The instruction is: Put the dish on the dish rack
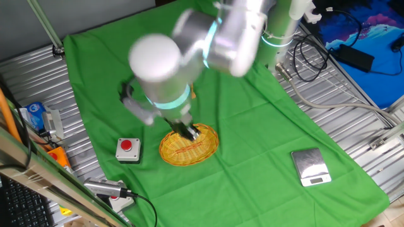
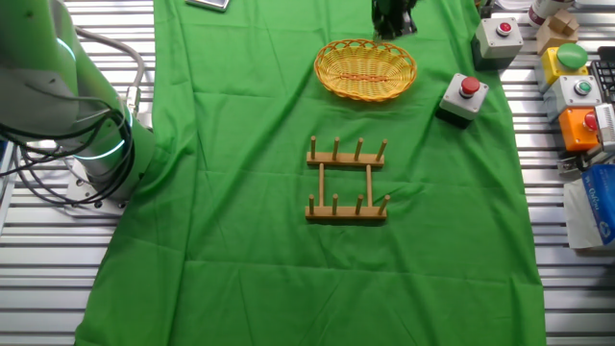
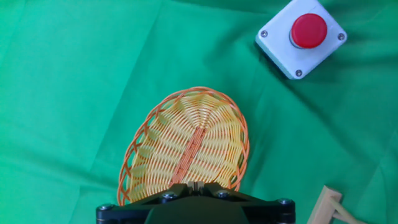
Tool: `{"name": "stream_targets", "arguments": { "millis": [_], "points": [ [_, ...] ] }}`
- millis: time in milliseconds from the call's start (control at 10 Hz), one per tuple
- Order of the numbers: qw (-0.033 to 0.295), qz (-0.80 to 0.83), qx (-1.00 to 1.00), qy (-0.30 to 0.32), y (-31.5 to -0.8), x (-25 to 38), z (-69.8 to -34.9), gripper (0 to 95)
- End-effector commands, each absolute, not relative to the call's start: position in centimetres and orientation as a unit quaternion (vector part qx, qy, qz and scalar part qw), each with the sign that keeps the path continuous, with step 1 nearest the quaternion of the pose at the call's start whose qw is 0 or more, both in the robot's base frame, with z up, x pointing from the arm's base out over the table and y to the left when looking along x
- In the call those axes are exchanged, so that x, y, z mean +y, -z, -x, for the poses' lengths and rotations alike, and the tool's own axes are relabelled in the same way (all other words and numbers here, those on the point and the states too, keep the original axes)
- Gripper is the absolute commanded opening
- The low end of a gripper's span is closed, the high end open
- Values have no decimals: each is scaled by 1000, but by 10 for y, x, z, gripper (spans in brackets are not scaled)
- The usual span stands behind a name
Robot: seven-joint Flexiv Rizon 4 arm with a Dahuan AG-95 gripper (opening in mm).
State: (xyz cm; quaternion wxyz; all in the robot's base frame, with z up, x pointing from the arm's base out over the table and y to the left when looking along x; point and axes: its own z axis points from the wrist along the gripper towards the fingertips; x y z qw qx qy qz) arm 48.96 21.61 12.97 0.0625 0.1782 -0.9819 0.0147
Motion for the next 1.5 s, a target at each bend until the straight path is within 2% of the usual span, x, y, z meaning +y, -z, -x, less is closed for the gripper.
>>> {"name": "stream_targets", "arguments": {
  "millis": [100,1500],
  "points": [
    [63,-151,-986,-41,-123,227,-475,0],
    [57,-146,-987,-40,-91,260,-476,0]
  ]
}}
